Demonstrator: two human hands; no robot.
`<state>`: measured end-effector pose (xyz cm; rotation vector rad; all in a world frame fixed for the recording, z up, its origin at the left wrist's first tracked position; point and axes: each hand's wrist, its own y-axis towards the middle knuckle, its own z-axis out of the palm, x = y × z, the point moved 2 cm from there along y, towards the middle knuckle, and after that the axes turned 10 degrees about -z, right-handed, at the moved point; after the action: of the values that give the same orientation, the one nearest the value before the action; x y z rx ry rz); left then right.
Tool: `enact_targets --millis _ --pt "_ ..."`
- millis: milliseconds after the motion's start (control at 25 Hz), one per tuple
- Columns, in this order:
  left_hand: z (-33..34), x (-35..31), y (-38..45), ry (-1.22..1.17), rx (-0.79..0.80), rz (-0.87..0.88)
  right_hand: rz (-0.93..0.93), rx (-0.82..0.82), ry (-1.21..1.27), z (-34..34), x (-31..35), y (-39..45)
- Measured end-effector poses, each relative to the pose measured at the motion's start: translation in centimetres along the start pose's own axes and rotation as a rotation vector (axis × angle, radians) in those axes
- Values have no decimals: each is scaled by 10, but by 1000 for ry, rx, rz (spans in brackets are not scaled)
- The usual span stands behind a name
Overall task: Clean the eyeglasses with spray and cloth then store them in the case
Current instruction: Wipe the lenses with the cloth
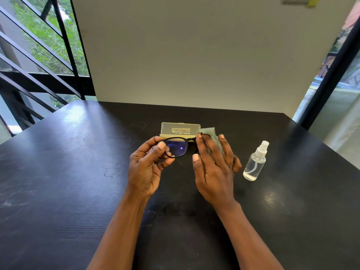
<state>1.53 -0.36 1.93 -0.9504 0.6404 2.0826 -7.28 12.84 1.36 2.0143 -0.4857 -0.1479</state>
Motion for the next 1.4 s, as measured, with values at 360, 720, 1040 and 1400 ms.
enact_targets --millis 360,720,1040,1400 --pt "-3 -2 0 -31 -35 0 6 -117 -24 -8 -5 -7" --pt "-3 -1 1 -12 -15 -3 12 -11 37 2 3 3" --pt "-5 -7 1 -36 -50 29 -65 -29 -56 -8 4 -5" --pt "-4 -5 0 -28 -33 16 139 19 118 -3 -3 -1"
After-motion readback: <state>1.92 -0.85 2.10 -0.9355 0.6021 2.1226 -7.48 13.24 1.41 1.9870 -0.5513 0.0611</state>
